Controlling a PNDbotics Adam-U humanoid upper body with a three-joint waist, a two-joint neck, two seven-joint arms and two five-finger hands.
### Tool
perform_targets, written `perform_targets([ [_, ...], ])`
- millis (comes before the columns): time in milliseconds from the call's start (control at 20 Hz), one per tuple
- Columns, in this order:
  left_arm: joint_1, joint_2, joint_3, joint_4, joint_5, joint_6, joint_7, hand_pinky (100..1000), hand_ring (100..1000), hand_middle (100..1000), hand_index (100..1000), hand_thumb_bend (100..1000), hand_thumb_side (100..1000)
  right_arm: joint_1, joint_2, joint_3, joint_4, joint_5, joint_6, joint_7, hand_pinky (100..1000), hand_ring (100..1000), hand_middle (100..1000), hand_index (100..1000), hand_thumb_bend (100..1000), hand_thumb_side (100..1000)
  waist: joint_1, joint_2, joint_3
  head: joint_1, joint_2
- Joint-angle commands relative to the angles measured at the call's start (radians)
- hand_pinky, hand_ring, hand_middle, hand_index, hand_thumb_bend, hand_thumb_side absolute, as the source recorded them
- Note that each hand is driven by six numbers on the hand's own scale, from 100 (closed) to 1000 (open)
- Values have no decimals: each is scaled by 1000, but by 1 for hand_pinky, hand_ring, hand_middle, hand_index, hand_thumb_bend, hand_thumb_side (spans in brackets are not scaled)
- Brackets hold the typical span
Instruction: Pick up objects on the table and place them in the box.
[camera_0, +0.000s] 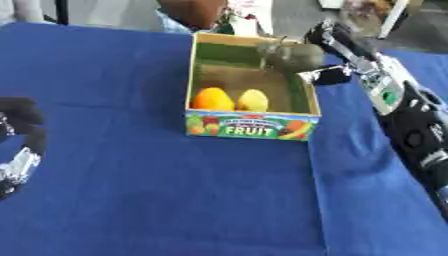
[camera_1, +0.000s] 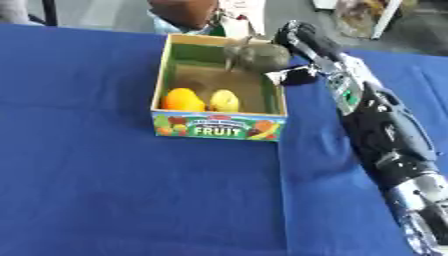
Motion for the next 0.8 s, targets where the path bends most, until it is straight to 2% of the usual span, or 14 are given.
perform_targets([
  [50,-14,13,2,-20,6,-3,-5,667,690,621,754,257,227,-27,-10,3,-24,15,-5,11,717,532,324,412,100,199,6,-19,2,-5,4],
  [650,-17,7,1,-20,6,-6,-10,667,690,621,754,257,232,-10,34,10,8,93,-25,36,733,558,409,526,100,219,12,-11,2,-11,6],
  [800,-16,4,2,-20,5,-5,-10,667,690,621,753,257,236,-3,40,15,14,107,-35,43,741,578,454,602,100,226,14,-8,-1,-9,7],
])
